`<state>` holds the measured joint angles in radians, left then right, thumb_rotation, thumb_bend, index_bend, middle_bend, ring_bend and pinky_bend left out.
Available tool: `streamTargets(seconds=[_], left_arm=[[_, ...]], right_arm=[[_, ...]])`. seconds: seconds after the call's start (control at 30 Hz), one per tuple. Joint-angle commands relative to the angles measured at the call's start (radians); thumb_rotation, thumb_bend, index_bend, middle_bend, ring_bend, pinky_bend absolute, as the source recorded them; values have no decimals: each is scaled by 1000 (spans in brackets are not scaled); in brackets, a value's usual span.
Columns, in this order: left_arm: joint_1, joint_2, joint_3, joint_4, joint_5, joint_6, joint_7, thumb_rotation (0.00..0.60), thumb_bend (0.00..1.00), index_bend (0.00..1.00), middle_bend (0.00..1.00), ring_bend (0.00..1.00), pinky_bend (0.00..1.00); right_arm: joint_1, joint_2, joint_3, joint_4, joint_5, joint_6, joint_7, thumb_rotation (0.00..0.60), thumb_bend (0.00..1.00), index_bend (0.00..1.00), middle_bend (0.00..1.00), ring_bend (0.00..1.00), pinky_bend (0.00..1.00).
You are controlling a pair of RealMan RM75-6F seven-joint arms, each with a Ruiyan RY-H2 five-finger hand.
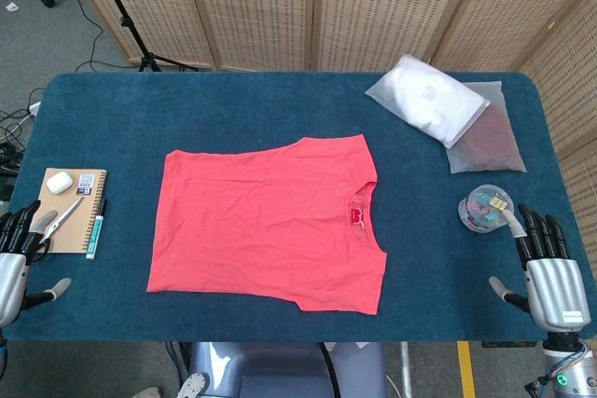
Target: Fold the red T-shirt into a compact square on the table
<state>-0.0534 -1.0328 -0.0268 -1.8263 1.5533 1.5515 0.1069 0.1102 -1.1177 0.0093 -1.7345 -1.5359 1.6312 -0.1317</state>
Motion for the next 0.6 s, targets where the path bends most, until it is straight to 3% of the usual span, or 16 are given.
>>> streamTargets(seconds=[0.03,0.17,0.37,0.5,0.6], left_arm=[[-1,-1,-1,1,-2,-2,1,600,0,0,0,0,0],[-2,1,-5,1,-12,-6,-1,600,0,0,0,0,0],[-2,4,-7,-1,-12,-4,-9,600,0,0,0,0,0],[-2,3,-6,-1,-13,-7,-6,600,0,0,0,0,0],[-4,-1,-10,-2,-21,-11,3,600,0,0,0,0,0]], right_arm=[[-2,6,5,-10,11,-12,-14,600,0,8,0,0,0],[7,8,-12,-10,-20,-47,-42,600,0,8,0,0,0],[42,14,-69,34,-158,-111,43,600,0,12,0,0,0],[86,-23,-114,87,-283,-169,95,600,0,87,0,0,0],[132,-111,-125,158,-365,-223,76,600,0,181,0,0,0]])
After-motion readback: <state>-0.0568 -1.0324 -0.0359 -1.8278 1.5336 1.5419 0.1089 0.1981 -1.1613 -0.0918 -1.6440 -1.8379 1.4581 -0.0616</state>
